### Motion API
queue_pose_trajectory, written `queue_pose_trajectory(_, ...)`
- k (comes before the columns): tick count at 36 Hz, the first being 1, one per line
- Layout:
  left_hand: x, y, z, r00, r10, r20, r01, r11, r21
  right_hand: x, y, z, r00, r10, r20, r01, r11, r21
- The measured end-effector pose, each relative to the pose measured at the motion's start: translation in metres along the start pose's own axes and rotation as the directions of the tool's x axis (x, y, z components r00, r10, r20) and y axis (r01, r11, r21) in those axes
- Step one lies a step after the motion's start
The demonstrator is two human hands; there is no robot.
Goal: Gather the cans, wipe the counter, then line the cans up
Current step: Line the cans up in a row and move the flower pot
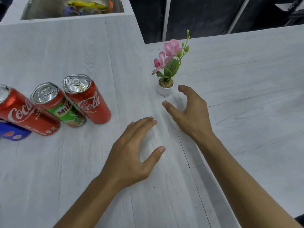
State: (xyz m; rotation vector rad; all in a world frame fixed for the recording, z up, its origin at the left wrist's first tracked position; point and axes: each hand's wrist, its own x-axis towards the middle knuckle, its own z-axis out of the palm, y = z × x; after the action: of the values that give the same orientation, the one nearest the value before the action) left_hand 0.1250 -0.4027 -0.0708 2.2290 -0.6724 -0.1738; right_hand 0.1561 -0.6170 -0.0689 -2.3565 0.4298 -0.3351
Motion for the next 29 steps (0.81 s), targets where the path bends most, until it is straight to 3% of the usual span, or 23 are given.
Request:
queue_pose_trajectory(13,0.013,-0.014,0.015,0.991,0.123,0.053,-0.126,0.99,0.06,0.044,0.002,0.022,0.999,-0.042,0.021,0.042,0.999,0.005)
queue_pose_trajectory(21,0.012,-0.021,0.022,0.975,0.179,0.131,-0.203,0.958,0.202,0.055,-0.002,0.028,0.997,-0.08,-0.019,0.08,0.996,0.035)
queue_pose_trajectory(29,0.013,-0.024,0.024,0.973,0.19,0.128,-0.214,0.954,0.209,0.058,-0.002,0.03,0.995,-0.091,-0.049,0.093,0.995,0.038)
